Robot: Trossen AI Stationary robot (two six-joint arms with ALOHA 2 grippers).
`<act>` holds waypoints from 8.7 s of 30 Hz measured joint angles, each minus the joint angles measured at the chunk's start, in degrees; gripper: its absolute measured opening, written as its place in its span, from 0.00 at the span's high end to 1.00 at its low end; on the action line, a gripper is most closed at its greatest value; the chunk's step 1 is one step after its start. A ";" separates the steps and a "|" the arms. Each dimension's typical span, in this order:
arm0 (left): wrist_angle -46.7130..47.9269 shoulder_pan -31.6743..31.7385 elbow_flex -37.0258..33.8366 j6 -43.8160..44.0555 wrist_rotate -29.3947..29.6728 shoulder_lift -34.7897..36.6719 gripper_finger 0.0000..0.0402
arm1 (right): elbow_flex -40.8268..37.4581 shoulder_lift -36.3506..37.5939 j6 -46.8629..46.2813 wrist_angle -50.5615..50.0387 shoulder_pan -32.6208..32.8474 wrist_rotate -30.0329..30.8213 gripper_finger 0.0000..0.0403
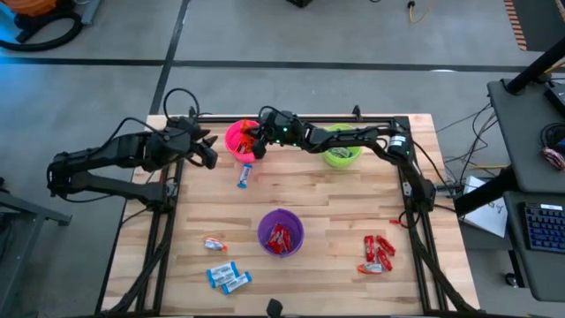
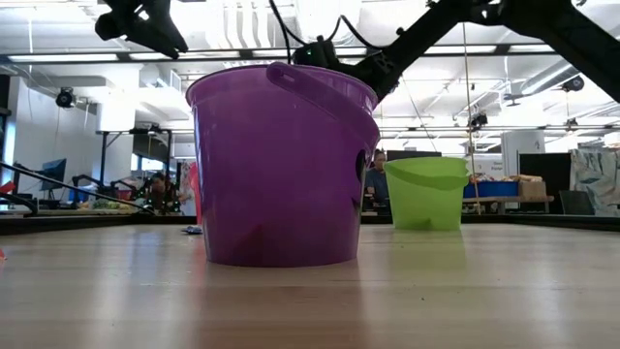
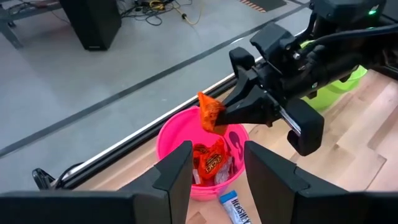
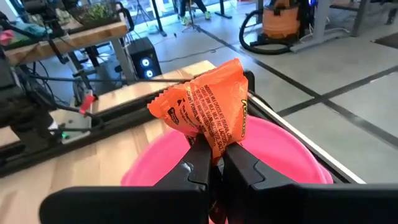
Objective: Sort candy
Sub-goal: Put the orange chocolate into the pink bucket, then put the white-blue chocolate into the green bucket, then put the orange chocolate into the pink bucket
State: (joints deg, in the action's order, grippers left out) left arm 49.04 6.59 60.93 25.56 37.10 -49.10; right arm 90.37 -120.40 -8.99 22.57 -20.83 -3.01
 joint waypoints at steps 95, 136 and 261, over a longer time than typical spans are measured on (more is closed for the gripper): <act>-68.84 -6.04 -46.69 5.75 -7.30 -27.02 0.39 | 1.05 27.96 -3.48 -42.08 6.70 7.75 0.47; -70.94 -6.69 -46.86 10.56 -11.21 -30.30 1.00 | 1.03 27.96 -3.39 -42.21 6.66 9.21 0.47; 3.62 -5.05 -16.39 19.98 -38.05 5.51 0.90 | 2.23 24.72 -7.37 -64.47 -14.41 -1.79 0.61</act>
State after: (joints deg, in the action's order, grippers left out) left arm 52.66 1.54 44.53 45.54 -0.95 -43.59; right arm 92.60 -95.68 -16.37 -41.90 -35.24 -4.80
